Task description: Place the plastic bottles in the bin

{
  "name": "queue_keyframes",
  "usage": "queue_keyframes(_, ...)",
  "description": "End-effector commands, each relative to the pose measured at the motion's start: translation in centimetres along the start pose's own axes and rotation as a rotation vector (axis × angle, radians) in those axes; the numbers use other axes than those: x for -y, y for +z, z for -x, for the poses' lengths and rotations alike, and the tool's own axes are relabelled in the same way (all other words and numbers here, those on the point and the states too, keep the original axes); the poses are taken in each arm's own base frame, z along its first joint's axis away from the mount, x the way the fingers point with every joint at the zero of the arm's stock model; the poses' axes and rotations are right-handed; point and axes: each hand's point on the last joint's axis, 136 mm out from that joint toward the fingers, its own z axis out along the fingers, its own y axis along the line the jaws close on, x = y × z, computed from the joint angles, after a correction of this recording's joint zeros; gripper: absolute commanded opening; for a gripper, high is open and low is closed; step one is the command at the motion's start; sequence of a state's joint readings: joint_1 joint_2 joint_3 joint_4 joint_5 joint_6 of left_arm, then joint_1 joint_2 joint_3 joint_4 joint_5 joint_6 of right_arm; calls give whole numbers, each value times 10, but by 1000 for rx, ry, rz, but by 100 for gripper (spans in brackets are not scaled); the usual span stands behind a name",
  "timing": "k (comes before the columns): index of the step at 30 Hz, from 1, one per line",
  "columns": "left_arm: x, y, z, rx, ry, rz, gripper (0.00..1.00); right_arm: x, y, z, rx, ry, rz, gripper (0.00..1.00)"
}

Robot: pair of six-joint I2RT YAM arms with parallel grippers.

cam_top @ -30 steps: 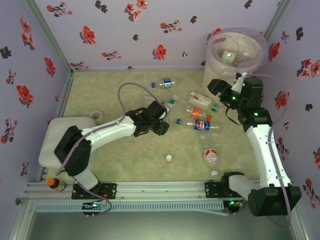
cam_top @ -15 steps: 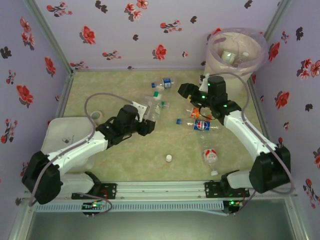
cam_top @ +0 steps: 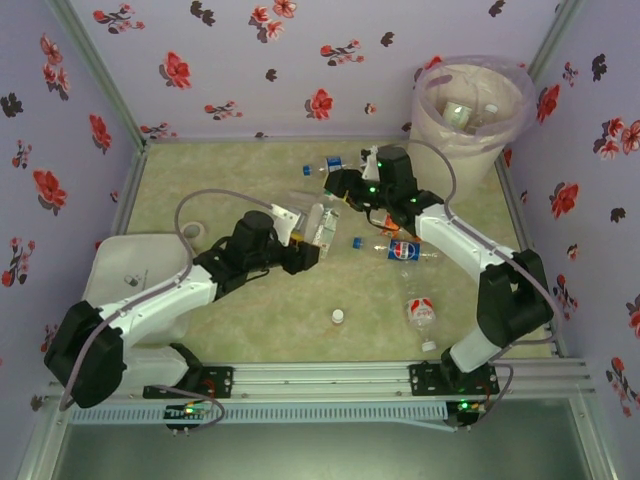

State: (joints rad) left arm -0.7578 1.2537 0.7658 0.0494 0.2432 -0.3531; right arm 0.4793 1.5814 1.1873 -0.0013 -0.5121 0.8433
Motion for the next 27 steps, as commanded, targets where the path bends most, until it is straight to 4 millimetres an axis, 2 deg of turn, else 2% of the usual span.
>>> queue_keyframes(1,9,2,11,16,17,-50,28,-13,-10,7,24,-45,6,42)
queue_keyframes(6,8,7,12,16,12,-49,30,-9,-16,6,37,-57,-22,33)
queue_keyframes(9,8,8,14,19,7,-50,35,-10,-19,9,44,-70,-33,27)
queue_keyframes(12,8,7,13,19,4,-47,47,-12,-26,15,63,-101,-56,22)
queue_keyframes(15,5,6,10,1,-2,-36,60,-18,-40,31,88,-144,-84,18)
queue_keyframes(18,3,5,8,-11,-6,-27,92,-28,-64,53,130,-211,-125,9)
queue_keyframes(19,2,5,7,-10,-8,-22,100,-31,-73,61,145,-236,-145,5)
queue_keyframes(20,1,5,7,-8,-10,-17,100,-36,-85,70,166,-266,-162,0)
queue_keyframes(22,0,5,8,-6,-12,-12,100,-45,-107,87,213,-323,-196,0)
queue_keyframes(27,-5,6,7,-13,-17,3,100,-68,-179,143,393,-465,-318,0)
